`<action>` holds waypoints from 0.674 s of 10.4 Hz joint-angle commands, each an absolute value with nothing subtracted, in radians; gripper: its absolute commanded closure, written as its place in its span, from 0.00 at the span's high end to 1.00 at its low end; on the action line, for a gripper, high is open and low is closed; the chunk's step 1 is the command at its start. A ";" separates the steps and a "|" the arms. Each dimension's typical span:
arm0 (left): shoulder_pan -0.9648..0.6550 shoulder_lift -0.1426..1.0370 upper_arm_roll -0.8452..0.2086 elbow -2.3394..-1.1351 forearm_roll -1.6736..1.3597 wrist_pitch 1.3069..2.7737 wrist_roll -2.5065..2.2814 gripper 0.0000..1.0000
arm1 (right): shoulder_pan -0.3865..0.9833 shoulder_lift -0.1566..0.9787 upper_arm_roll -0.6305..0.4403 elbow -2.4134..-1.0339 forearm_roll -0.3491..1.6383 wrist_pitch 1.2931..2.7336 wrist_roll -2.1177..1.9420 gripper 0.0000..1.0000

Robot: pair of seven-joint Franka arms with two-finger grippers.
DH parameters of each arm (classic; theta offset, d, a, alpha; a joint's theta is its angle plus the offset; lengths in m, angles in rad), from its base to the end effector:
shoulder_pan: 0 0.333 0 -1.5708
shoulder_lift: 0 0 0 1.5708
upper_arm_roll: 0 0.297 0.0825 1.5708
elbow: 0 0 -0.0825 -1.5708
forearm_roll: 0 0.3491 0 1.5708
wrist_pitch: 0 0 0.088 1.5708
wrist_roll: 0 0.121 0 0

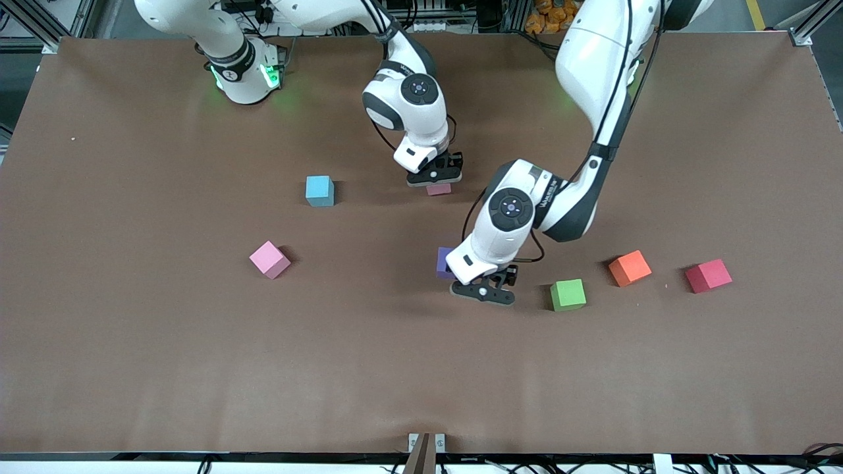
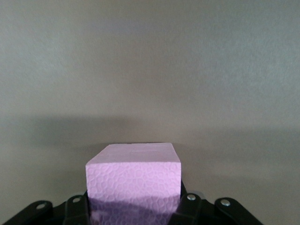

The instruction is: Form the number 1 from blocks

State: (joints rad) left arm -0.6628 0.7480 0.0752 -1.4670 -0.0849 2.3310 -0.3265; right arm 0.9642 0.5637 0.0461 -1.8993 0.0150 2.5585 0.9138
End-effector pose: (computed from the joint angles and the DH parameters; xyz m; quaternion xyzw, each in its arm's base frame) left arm 0.5701 -0.3936 0.2420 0.9917 -0.1142 0.0498 0.0329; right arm 0.3260 0.5168 0.2083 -0.9980 -0.0380 -0.0138 0.0488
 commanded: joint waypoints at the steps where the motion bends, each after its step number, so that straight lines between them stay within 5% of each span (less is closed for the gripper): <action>1: -0.686 0.778 0.081 -1.431 -0.113 2.350 -0.320 1.00 | 0.974 0.558 0.038 -1.927 0.006 2.559 0.936 0.55; 3: -0.699 0.781 0.080 -1.430 -0.115 2.355 -0.356 1.00 | 0.979 0.557 0.038 -1.933 0.006 2.559 0.937 0.65; 5: -0.712 0.793 0.080 -1.430 -0.115 2.361 -0.417 1.00 | 0.983 0.545 0.037 -1.945 0.008 2.557 0.939 1.00; 7: -0.715 0.801 0.068 -1.430 -0.115 2.393 -0.478 1.00 | 0.948 0.439 0.038 -2.021 0.008 2.551 0.939 1.00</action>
